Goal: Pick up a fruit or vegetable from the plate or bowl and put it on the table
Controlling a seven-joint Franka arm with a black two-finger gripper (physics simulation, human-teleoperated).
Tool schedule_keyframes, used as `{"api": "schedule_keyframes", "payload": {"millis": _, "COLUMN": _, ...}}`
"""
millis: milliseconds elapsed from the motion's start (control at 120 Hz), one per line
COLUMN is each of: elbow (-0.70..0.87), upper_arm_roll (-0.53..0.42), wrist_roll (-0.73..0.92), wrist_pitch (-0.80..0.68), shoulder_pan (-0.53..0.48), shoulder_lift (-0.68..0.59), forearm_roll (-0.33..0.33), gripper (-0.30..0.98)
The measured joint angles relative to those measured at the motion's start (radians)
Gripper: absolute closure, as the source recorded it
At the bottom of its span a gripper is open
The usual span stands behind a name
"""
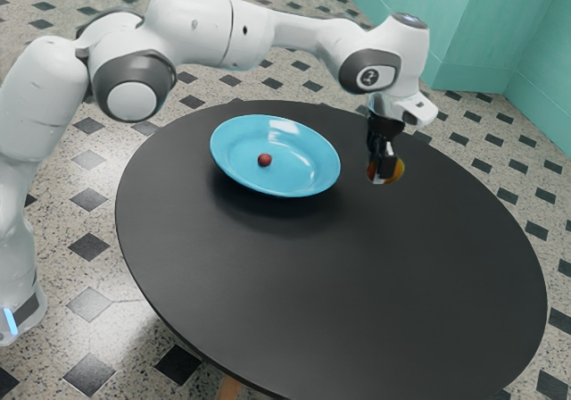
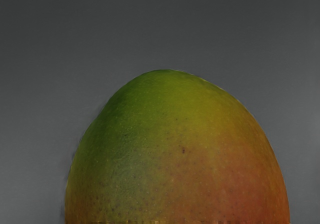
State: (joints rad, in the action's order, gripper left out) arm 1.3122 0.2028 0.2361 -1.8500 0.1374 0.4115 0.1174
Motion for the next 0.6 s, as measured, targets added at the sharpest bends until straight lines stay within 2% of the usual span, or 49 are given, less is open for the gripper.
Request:
{"api": "schedule_keyframes", "payload": {"millis": 133, "elbow": -0.041, "upper_arm_roll": -0.037, "wrist_roll": 0.018, "wrist_pitch": -0.014, "shoulder_pan": -0.002, "shoulder_lift": 0.047, "forearm_roll": 0.002, "gripper": 0.50}}
{"api": "schedule_keyframes", "payload": {"millis": 433, "elbow": -0.048, "upper_arm_roll": -0.056, "wrist_roll": 0.049, "wrist_pitch": -0.068, "shoulder_pan": -0.003, "shoulder_lift": 0.069, "forearm_roll": 0.003, "gripper": 0.49}}
{"api": "schedule_keyframes", "payload": {"millis": 508, "elbow": -0.049, "upper_arm_roll": -0.069, "wrist_roll": 0.057, "wrist_pitch": -0.075, "shoulder_pan": -0.010, "shoulder_lift": 0.069, "forearm_roll": 0.007, "gripper": 0.32}}
{"api": "schedule_keyframes", "payload": {"millis": 600, "elbow": -0.048, "upper_arm_roll": -0.081, "wrist_roll": 0.068, "wrist_pitch": -0.079, "shoulder_pan": -0.017, "shoulder_lift": 0.068, "forearm_roll": 0.014, "gripper": 0.17}}
